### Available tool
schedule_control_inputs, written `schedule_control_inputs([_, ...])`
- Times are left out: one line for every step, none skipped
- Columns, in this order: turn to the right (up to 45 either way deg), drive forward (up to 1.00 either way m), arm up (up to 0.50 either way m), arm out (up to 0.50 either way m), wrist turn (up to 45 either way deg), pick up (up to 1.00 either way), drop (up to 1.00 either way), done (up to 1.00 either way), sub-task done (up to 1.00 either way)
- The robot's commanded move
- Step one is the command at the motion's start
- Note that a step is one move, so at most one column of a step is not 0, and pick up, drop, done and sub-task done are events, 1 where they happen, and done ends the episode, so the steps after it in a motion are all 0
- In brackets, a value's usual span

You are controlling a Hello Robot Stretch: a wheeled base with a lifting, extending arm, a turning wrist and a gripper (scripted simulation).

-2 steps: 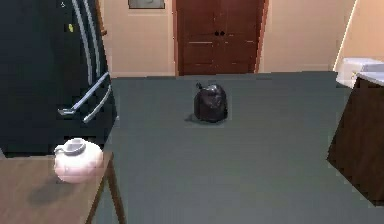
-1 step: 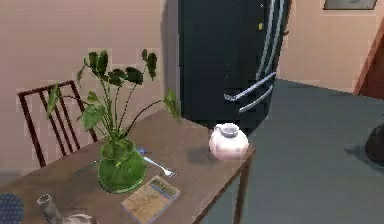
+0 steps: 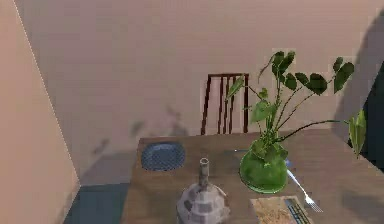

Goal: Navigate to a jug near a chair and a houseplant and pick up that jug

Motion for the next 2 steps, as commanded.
schedule_control_inputs([-30.0, 0.0, 0.0, 0.0, 0.0, 0.0, 0.0, 0.0, 0.0])
schedule_control_inputs([0.0, 0.0, 0.5, 0.0, 0.0, 0.0, 0.0, 0.0, 0.0])
